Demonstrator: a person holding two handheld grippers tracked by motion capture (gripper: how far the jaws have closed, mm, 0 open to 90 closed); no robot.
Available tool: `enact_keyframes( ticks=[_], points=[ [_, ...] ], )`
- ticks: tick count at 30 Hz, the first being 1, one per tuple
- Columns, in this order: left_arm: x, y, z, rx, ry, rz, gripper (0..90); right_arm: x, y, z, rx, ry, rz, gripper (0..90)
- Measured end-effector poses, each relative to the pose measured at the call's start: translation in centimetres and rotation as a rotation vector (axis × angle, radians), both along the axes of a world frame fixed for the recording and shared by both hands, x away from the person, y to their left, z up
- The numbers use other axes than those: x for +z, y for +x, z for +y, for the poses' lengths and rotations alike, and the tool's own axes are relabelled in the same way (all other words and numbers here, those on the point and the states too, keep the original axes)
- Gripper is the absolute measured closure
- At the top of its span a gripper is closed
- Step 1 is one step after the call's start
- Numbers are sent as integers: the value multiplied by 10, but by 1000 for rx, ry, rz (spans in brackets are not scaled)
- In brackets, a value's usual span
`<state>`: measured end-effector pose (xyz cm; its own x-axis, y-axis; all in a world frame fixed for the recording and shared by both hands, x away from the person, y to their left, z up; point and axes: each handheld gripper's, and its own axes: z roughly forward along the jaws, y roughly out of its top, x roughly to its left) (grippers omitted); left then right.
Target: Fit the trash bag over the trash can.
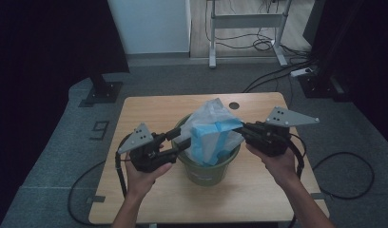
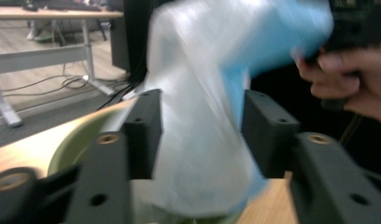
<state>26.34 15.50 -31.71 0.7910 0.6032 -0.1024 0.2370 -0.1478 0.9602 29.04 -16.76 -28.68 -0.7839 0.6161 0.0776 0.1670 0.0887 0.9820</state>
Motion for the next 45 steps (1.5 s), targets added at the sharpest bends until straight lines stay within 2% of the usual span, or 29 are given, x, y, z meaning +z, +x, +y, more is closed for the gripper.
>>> enact_keyframes(
  ticks=[3, 5, 7, 11, 13, 14, 15, 17, 18, 19, 20, 24, 29, 33, 36, 37, 39, 40, 42, 45],
  points=[
    [-8, -10, -3, 11, 33, -3, 375, -3, 7, 6, -23, 5, 25, 890],
    [-12, -12, -7, 25, 60, 0, 354, -4, 10, 10, -20, 7, 29, 890],
    [-16, -10, -10, 45, 80, 13, 322, -4, 10, 13, -17, 8, 29, 890],
    [-24, -3, -20, 65, 94, 39, 262, -4, 11, 14, -9, 14, 34, 890],
    [-27, -1, -28, 77, 107, 40, 295, -5, 11, 12, -7, 19, 39, 890],
    [-29, 0, -31, 90, 124, 36, 362, -6, 11, 11, -8, 21, 42, 890],
    [-30, 0, -33, 85, 129, 31, 469, -7, 11, 9, -9, 24, 42, 890],
    [-32, 2, -33, 45, 119, 28, 692, -8, 10, 5, -10, 26, 46, 890],
    [-31, 4, -31, 13, 112, 47, 776, -9, 10, 3, -14, 25, 45, 890],
    [-31, 6, -30, -2, 106, 58, 856, -10, 10, -2, -18, 26, 47, 890],
    [-30, 7, -27, -19, 98, 68, 876, -10, 10, -5, -21, 28, 48, 890],
    [-25, 9, -19, -64, 79, 83, 896, -8, 13, -17, -43, 35, 51, 890],
    [-11, 7, -3, -128, 26, 87, 898, -4, 17, -27, -69, 45, 51, 890],
    [2, 7, 10, -173, -26, 88, 899, -2, 20, -30, -73, 55, 47, 889],
    [6, 6, 14, -181, -57, 90, 898, -4, 21, -26, -64, 63, 44, 886],
    [6, 7, 15, -182, -68, 95, 899, -5, 22, -25, -53, 77, 44, 861],
    [5, 9, 16, -170, -86, 104, 899, -9, 22, -21, -35, 111, 64, 649],
    [3, 10, 16, -165, -94, 111, 899, -12, 22, -19, -27, 119, 81, 600],
    [0, 13, 17, -157, -109, 125, 899, -20, 19, -15, -17, 128, 105, 519],
    [-4, 15, 18, -138, -123, 140, 899, -33, 13, -13, 12, 124, 144, 447]
  ],
)
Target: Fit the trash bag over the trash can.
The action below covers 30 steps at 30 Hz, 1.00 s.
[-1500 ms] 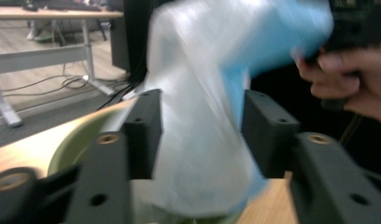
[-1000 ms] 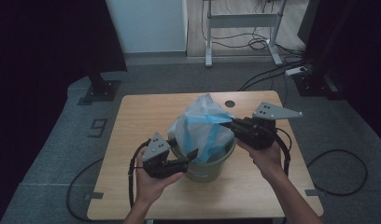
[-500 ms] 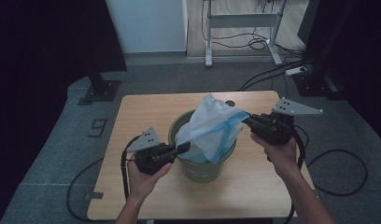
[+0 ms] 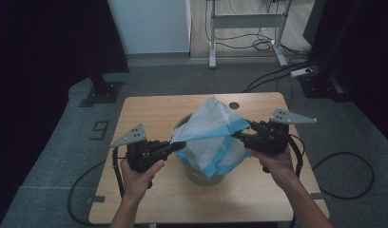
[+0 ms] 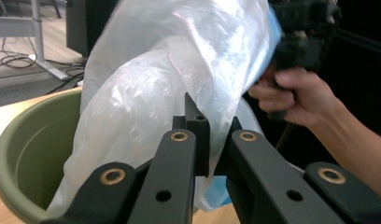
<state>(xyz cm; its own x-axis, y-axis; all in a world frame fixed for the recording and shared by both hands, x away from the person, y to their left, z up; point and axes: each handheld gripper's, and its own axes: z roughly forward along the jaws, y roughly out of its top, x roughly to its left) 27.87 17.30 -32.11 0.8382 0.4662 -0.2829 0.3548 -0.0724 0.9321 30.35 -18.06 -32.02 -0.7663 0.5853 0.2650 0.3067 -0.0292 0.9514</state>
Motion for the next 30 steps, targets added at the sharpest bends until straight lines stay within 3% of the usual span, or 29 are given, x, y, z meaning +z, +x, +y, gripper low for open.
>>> enact_keyframes(
  ticks=[5, 12, 15, 19, 24, 30],
  points=[
    [-2, 3, 1, 22, -23, 16, 900, -21, -11, -2, 23, -13, 28, 376],
    [-2, 5, -4, 24, -35, 26, 900, -43, -20, 5, 50, -11, 30, 398],
    [-3, 6, -6, 21, -28, 25, 900, -41, -20, 9, 54, -11, 15, 474],
    [-4, 5, -5, 30, -19, 19, 900, -37, -20, 12, 69, -23, -7, 655],
    [-6, 4, -3, 43, 8, 10, 900, -36, -22, 15, 90, -84, -34, 886],
    [-5, 3, 5, 67, 59, -4, 900, -30, -20, 8, 86, -153, -48, 889]
  ],
)
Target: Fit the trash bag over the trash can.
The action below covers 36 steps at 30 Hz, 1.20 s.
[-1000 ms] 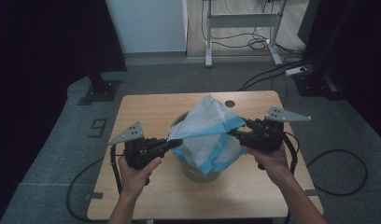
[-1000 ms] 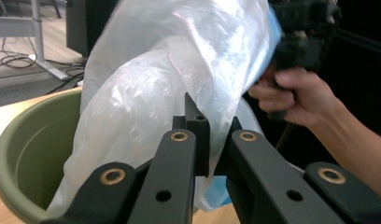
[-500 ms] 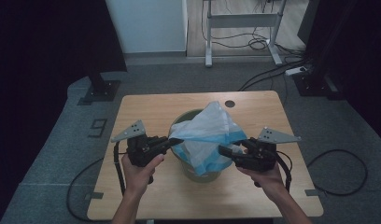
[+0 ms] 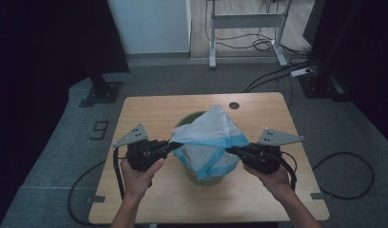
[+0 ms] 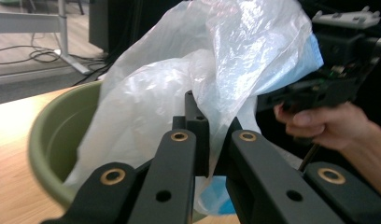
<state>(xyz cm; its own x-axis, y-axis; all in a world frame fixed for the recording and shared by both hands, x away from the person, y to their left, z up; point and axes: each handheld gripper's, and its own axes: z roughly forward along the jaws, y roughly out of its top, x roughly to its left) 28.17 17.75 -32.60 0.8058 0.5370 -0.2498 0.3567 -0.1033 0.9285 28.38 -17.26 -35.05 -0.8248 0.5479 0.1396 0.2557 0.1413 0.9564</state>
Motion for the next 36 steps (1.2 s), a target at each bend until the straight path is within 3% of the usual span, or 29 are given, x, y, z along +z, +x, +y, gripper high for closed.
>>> enact_keyframes(
  ticks=[6, 10, 14, 19, 24, 27, 30, 32, 34, 36],
  points=[
    [8, -2, 16, -18, 30, 16, 900, 14, -1, -19, -27, -38, -17, 890],
    [19, -4, 28, -40, 34, 12, 899, 33, -3, -36, -34, -16, -42, 889],
    [31, -5, 26, -64, 64, -5, 898, 54, -4, -40, -37, -22, -70, 889],
    [33, 8, 23, -76, 62, 20, 892, 70, 6, -40, -63, -22, -81, 888],
    [9, 35, 17, -54, 54, 93, 840, 57, 34, -32, -108, -20, -19, 888],
    [-10, 50, 13, -42, 69, 143, 839, 39, 51, -27, -148, -31, 17, 888],
    [-20, 57, 11, -30, 88, 169, 839, 21, 68, -24, -165, -45, 64, 879],
    [-24, 59, 11, -27, 97, 175, 844, 10, 76, -22, -171, -44, 82, 807],
    [-27, 60, 11, -20, 104, 179, 850, 3, 78, -20, -210, -38, 81, 626],
    [-29, 60, 13, -11, 101, 187, 854, -1, 77, -20, -230, -16, 112, 470]
  ],
)
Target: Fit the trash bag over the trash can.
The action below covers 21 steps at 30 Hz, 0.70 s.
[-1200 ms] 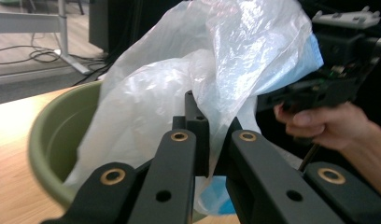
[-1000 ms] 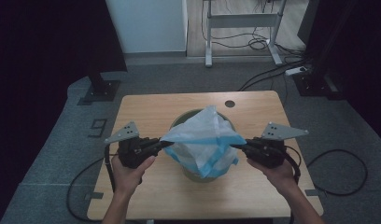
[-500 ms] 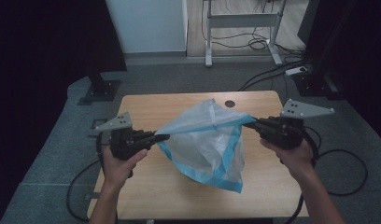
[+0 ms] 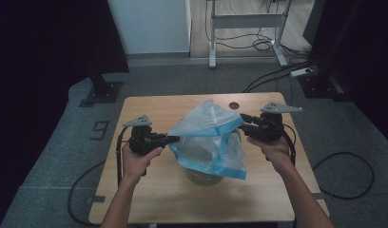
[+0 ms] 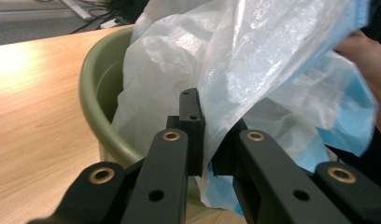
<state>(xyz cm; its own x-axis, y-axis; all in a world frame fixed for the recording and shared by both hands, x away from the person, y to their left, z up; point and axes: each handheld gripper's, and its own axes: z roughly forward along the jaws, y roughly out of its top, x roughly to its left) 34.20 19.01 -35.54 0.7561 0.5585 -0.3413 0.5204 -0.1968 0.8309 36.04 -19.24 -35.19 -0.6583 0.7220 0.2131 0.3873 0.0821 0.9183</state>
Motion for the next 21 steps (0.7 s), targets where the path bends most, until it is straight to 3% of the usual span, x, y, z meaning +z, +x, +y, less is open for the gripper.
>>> enact_keyframes(
  ticks=[3, 5, 10, 15, 21],
  points=[
    [-3, 0, 4, 10, -5, 11, 864, -2, -11, -4, 15, 28, 3, 400],
    [-4, 0, 6, 15, -11, 17, 870, -3, -24, -9, 55, 62, 17, 393],
    [-6, -2, 6, 26, -16, 21, 873, -9, -50, -13, 104, 54, 33, 378],
    [-6, -3, 4, 23, -16, 24, 876, -15, -70, -2, 168, 64, 28, 367],
    [-7, -5, 4, 20, -27, 20, 876, -18, -77, 16, 214, 68, 20, 351]
  ],
)
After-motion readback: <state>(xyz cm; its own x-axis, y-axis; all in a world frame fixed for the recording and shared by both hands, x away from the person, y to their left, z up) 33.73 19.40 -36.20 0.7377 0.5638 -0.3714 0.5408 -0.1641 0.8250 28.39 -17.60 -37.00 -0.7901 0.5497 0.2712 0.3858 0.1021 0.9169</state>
